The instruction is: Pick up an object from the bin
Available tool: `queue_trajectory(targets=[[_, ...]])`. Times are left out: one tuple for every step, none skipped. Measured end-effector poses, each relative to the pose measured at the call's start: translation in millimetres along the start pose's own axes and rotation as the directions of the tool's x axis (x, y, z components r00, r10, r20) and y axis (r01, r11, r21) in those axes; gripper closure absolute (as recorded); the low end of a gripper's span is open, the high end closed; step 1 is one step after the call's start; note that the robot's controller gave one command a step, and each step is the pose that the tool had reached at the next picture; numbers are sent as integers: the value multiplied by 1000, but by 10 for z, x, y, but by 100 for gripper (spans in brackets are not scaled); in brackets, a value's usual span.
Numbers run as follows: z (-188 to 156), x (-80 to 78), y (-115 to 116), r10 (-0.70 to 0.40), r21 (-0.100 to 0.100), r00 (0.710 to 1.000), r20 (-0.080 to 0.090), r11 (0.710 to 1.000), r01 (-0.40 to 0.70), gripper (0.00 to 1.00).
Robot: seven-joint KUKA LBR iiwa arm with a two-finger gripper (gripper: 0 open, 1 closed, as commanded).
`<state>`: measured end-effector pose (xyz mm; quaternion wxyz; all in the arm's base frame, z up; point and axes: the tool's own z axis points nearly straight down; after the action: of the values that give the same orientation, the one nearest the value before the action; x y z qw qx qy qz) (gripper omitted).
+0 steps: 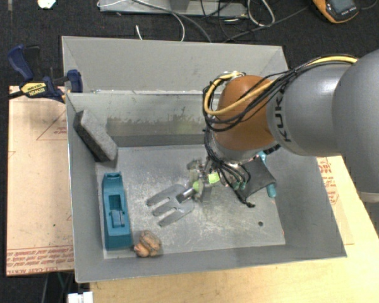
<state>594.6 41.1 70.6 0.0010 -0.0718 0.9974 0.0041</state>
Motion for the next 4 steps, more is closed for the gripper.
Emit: queue_trajectory(targets=[[0, 0, 0, 0, 0, 1000, 0, 1000, 0, 100], [-5, -23, -178, -38, -2, 999, 4, 999, 38, 100], [-181, -66, -163, -34, -3, 999, 6, 999, 34, 100], [-234, -40, -439, -67, -1, 998, 5, 998, 67, 100]])
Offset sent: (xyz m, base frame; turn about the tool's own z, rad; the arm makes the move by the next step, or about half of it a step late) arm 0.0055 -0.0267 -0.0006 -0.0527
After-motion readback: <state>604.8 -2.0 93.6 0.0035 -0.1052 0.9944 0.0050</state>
